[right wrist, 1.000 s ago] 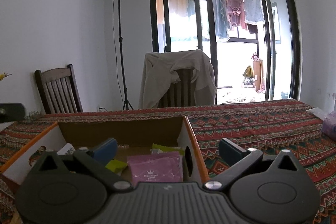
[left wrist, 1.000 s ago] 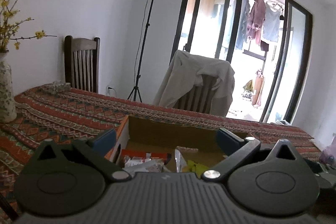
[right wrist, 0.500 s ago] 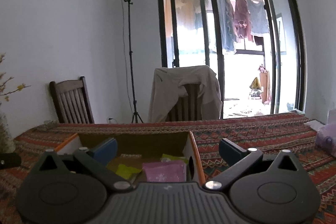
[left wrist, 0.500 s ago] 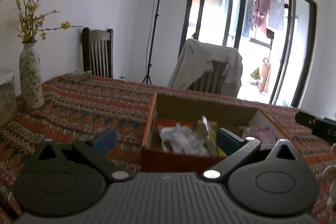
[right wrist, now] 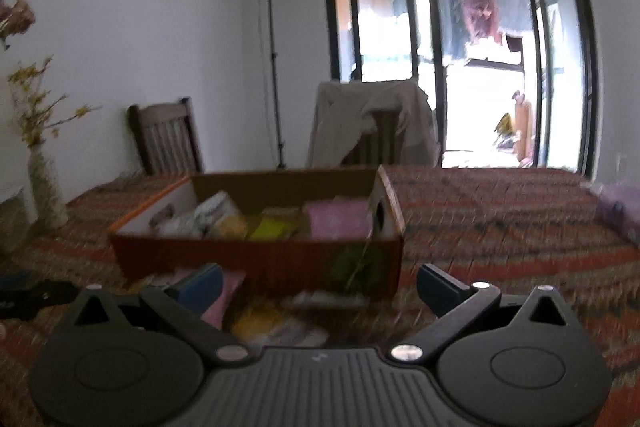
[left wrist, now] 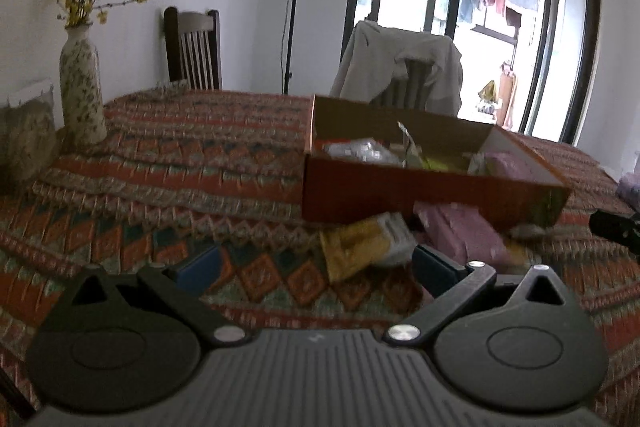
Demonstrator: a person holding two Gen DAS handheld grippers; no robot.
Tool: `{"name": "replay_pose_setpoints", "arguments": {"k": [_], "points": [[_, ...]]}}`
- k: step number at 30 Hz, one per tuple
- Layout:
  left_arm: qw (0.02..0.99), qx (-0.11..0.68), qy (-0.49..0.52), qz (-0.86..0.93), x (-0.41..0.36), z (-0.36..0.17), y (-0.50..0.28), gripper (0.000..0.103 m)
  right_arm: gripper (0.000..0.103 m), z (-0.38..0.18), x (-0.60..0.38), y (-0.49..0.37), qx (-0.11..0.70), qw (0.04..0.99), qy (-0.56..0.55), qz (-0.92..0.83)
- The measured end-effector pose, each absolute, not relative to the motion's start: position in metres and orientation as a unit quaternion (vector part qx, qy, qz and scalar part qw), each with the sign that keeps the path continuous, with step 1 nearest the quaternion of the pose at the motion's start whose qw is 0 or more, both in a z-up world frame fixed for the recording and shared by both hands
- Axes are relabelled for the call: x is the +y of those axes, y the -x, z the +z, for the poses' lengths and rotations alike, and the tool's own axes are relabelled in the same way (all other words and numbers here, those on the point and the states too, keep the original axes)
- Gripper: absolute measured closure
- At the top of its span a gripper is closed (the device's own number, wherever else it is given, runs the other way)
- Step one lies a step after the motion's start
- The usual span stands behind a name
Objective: Organize snacks
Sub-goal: 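Move both tools back toward the snack pile, then grasp a white wrapper with the right gripper while the left grasps a pink packet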
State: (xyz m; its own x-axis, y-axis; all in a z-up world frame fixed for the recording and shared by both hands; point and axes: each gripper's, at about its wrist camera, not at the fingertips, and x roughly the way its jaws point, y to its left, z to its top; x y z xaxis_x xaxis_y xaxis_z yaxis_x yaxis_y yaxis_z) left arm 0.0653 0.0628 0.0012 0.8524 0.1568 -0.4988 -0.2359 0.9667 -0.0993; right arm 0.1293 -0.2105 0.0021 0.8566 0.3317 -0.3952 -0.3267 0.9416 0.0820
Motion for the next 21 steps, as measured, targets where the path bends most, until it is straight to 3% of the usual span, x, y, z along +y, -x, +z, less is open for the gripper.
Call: {"name": "replay_pose_setpoints", "arguments": {"k": [21], "points": [[0.957, 0.262, 0.091, 0.084, 0.093, -0.027, -0.027, 0.000, 0.000, -0.028, -0.147, -0.095, 0.302, 0.929, 0.016, 0.212]]}}
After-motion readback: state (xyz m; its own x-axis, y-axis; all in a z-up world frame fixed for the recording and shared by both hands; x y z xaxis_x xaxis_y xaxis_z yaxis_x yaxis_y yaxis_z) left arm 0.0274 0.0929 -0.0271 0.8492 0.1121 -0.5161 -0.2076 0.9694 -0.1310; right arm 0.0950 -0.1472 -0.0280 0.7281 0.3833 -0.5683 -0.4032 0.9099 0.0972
